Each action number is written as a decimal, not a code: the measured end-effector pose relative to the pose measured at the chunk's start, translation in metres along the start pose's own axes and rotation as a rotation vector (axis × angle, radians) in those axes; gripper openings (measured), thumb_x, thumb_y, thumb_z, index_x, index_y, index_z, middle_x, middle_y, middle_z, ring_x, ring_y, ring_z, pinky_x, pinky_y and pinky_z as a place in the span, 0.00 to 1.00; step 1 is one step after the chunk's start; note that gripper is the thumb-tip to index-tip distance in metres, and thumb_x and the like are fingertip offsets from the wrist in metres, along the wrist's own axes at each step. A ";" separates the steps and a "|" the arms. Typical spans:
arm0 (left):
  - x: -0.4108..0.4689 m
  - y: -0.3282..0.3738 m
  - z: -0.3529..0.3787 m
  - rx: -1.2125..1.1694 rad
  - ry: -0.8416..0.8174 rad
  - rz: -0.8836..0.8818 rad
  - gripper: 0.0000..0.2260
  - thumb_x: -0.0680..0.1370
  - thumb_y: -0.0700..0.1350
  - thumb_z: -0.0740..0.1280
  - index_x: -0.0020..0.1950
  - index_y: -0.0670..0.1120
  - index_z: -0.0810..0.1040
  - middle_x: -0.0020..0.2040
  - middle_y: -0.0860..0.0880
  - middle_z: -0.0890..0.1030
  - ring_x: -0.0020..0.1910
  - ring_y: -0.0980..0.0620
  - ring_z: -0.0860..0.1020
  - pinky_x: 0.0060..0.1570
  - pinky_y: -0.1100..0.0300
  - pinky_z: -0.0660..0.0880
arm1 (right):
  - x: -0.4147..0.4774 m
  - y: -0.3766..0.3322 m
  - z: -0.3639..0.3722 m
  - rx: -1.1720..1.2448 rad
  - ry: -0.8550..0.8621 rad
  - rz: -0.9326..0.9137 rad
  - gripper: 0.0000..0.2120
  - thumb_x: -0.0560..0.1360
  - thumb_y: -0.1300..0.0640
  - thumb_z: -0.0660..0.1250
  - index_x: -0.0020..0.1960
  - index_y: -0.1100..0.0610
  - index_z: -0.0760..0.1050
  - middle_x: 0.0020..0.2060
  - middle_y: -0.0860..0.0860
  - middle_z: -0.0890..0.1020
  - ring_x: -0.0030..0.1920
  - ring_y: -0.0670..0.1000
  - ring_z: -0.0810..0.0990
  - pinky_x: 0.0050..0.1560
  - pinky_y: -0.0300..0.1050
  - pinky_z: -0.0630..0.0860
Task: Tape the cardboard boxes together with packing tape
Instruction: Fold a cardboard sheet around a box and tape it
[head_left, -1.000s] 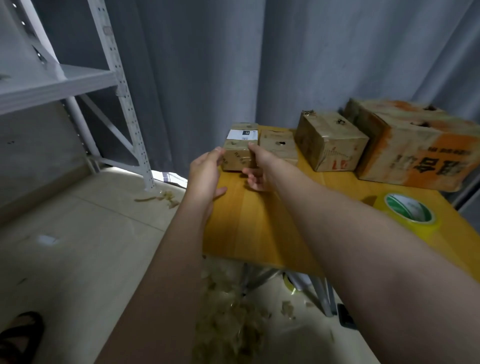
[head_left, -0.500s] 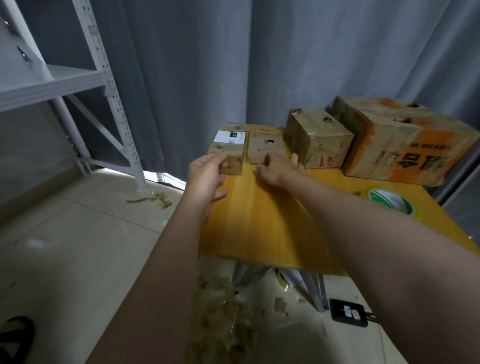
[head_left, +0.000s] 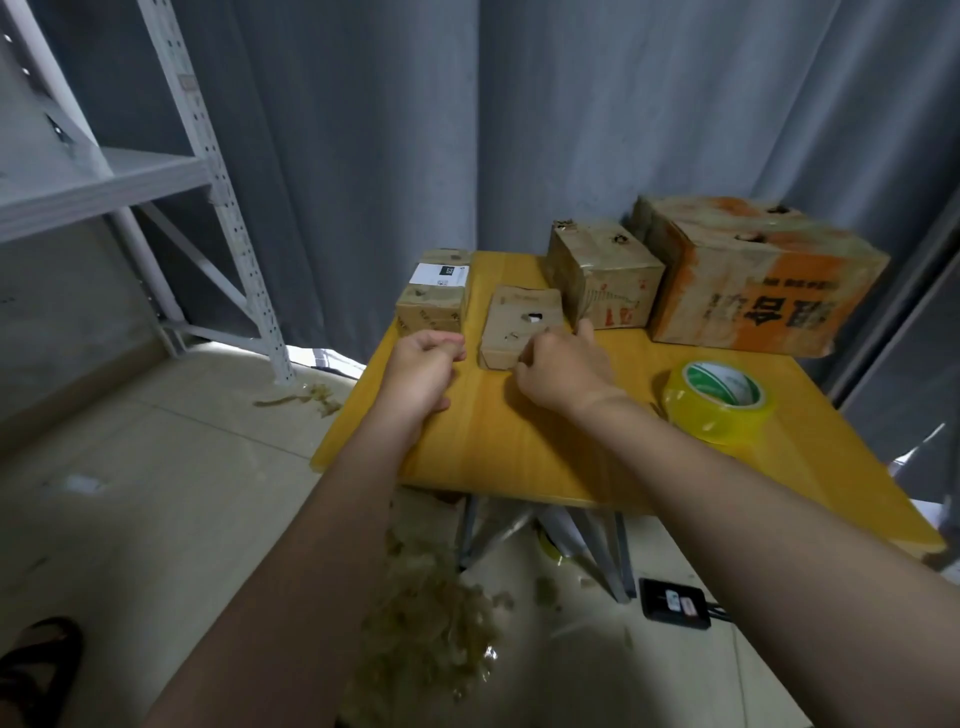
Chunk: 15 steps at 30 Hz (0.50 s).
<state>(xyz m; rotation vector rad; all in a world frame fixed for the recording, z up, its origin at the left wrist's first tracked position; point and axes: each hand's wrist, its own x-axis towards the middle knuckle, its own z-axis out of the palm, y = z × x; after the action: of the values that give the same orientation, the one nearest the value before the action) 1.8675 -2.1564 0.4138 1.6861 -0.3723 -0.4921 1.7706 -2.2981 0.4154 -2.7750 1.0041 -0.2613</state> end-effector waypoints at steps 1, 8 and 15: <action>-0.004 0.000 0.000 0.020 0.002 0.006 0.07 0.83 0.46 0.66 0.53 0.55 0.83 0.53 0.53 0.83 0.56 0.49 0.80 0.55 0.44 0.83 | -0.009 0.001 -0.003 -0.006 0.033 -0.004 0.12 0.82 0.48 0.62 0.56 0.54 0.80 0.54 0.53 0.82 0.66 0.58 0.70 0.60 0.56 0.75; -0.017 -0.003 0.007 0.127 -0.022 0.069 0.06 0.82 0.44 0.68 0.56 0.52 0.82 0.51 0.52 0.82 0.43 0.50 0.79 0.49 0.42 0.83 | -0.027 0.029 -0.021 0.174 0.246 0.105 0.13 0.80 0.46 0.62 0.49 0.51 0.82 0.44 0.52 0.83 0.45 0.57 0.80 0.44 0.50 0.78; -0.012 -0.012 0.019 0.299 -0.131 0.109 0.15 0.82 0.44 0.67 0.69 0.48 0.76 0.57 0.52 0.81 0.47 0.54 0.79 0.46 0.56 0.76 | -0.025 0.042 0.004 0.456 -0.109 0.152 0.23 0.75 0.43 0.73 0.67 0.50 0.78 0.65 0.51 0.76 0.64 0.55 0.77 0.69 0.55 0.74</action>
<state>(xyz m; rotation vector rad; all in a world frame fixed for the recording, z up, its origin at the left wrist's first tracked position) 1.8470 -2.1643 0.4005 1.9144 -0.6557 -0.4850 1.7269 -2.3132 0.3994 -2.2688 0.9791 -0.2736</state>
